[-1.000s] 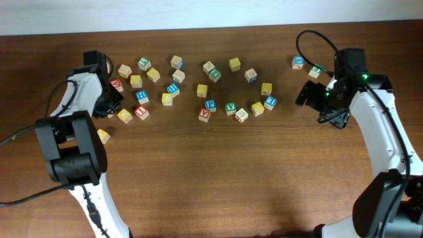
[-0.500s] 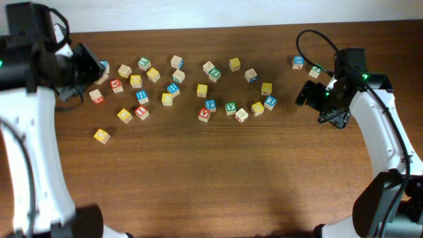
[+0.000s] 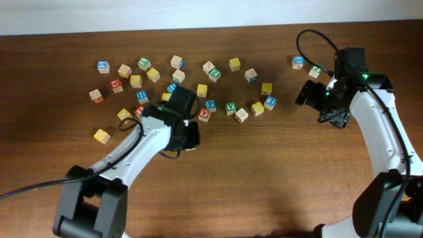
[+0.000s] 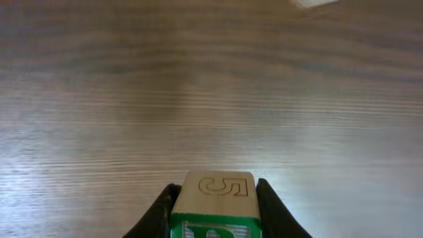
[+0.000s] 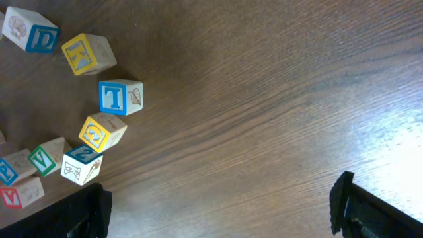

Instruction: Spell out RSS

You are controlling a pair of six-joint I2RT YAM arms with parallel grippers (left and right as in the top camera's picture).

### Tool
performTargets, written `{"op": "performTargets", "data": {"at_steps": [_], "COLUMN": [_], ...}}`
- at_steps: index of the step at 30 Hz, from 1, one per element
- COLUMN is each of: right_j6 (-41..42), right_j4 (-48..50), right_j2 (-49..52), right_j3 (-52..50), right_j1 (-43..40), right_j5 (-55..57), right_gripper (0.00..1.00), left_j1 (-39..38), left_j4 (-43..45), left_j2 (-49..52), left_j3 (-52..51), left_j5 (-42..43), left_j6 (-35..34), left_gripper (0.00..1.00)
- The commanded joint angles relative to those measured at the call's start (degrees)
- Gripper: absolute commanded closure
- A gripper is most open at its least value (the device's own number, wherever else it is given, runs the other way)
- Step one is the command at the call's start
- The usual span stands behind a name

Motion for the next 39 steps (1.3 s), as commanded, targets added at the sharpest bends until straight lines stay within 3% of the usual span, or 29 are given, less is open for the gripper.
{"op": "performTargets", "data": {"at_steps": [1,4,7,13,15,18,21,23,28,31,36,39], "right_j6": [0.02,0.02,0.02,0.02,0.02,0.02,0.02,0.02,0.02,0.02,0.02,0.02], "right_j4": [-0.02,-0.02,-0.02,-0.02,-0.02,-0.02,-0.02,-0.02,-0.02,-0.02,-0.04,-0.02], "right_j2": [-0.11,-0.11,-0.11,-0.11,-0.11,-0.11,-0.11,-0.11,-0.11,-0.11,-0.11,-0.11], "right_j3": [0.68,0.68,0.68,0.68,0.68,0.68,0.68,0.68,0.68,0.68,0.68,0.68], "right_j1": [-0.17,-0.17,-0.17,-0.17,-0.17,-0.17,-0.17,-0.17,-0.17,-0.17,-0.17,-0.17], "right_j5": [-0.26,-0.26,-0.26,-0.26,-0.26,-0.26,-0.26,-0.26,-0.26,-0.26,-0.26,-0.26], "right_gripper": [0.02,0.02,0.02,0.02,0.02,0.02,0.02,0.02,0.02,0.02,0.02,0.02], "left_j1": [0.07,0.07,0.07,0.07,0.07,0.07,0.09,0.13,1.11,9.73,34.05,41.24], "left_j4": [1.49,4.83,9.33,9.68,9.68,9.68,8.17,4.70,-10.03,-19.43,-30.77,-34.73], "left_j2": [1.07,3.06,5.31,5.33,5.33,5.31,5.31,5.09,2.25,-0.90,-1.86,-1.86], "left_j3": [-4.50,-4.70,-4.70,-4.70,-4.70,-4.68,-3.17,0.79,20.00,32.04,32.92,31.98], "left_j5": [-12.90,-17.68,-11.34,-10.62,-10.60,-10.58,-9.88,-9.70,-9.73,-9.70,-9.49,-8.41], "left_j6": [-0.74,-0.72,4.04,6.01,5.97,5.95,5.92,5.95,3.65,-0.37,-1.86,-1.84], "left_gripper": [0.77,0.76,0.76,0.75,0.60,0.48,0.20,0.06,0.01,0.01,0.01,0.01]}}
